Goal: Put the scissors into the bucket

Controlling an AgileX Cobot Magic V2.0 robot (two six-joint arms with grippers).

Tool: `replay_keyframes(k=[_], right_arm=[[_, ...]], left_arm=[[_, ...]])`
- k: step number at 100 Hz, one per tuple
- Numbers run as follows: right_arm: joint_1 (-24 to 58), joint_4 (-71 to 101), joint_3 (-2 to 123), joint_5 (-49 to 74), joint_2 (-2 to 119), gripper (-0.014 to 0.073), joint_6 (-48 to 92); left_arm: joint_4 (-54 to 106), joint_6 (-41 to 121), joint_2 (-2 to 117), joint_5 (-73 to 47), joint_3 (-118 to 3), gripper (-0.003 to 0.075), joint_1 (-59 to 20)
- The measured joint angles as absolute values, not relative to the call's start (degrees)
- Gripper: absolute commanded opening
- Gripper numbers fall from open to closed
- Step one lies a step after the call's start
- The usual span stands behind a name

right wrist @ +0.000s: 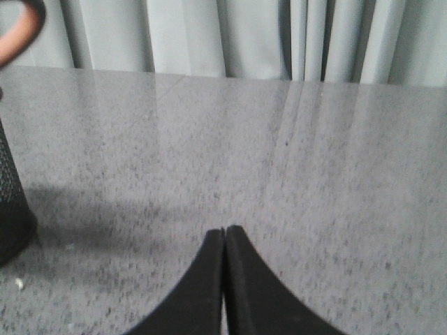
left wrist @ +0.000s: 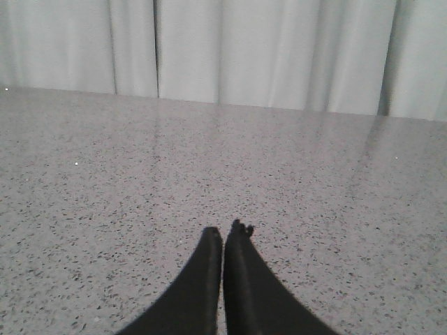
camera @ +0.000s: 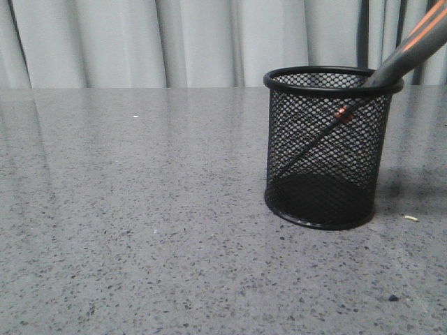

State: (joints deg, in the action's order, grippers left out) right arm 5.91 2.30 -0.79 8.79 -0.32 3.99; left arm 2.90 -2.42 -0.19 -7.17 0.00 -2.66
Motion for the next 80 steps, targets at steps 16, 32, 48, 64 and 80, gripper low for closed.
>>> replay_keyframes(k=[16,32,48,64,80], right_arm=[[5.63,0.88,-0.79,9.89,-0.57,-0.0066,3.04],[5.63,0.00,-0.79,10.23,-0.57,-0.0066,2.95],[5.63,0.00,-0.79,10.23,-0.57,-0.0066,2.95],[5.63,0.00,-0.79,10.23,-0.57,-0.0066,2.95],[5.63,0.00,-0.79,10.23,-0.57,-0.0066,2.95]], left_arm=[[2.90,-2.51,-0.19,-7.31,0.00,-0.0020,-2.66],[2.90,-2.51,-0.19,-7.31,0.00,-0.0020,-2.66],[2.90,-2.51,-0.19,-7.31,0.00,-0.0020,-2.66],[2.90,-2.64,-0.19,-7.31,0.00,-0.0020,-2.66],[2.90,-2.64,-0.19,-7.31,0.00,-0.0020,-2.66]])
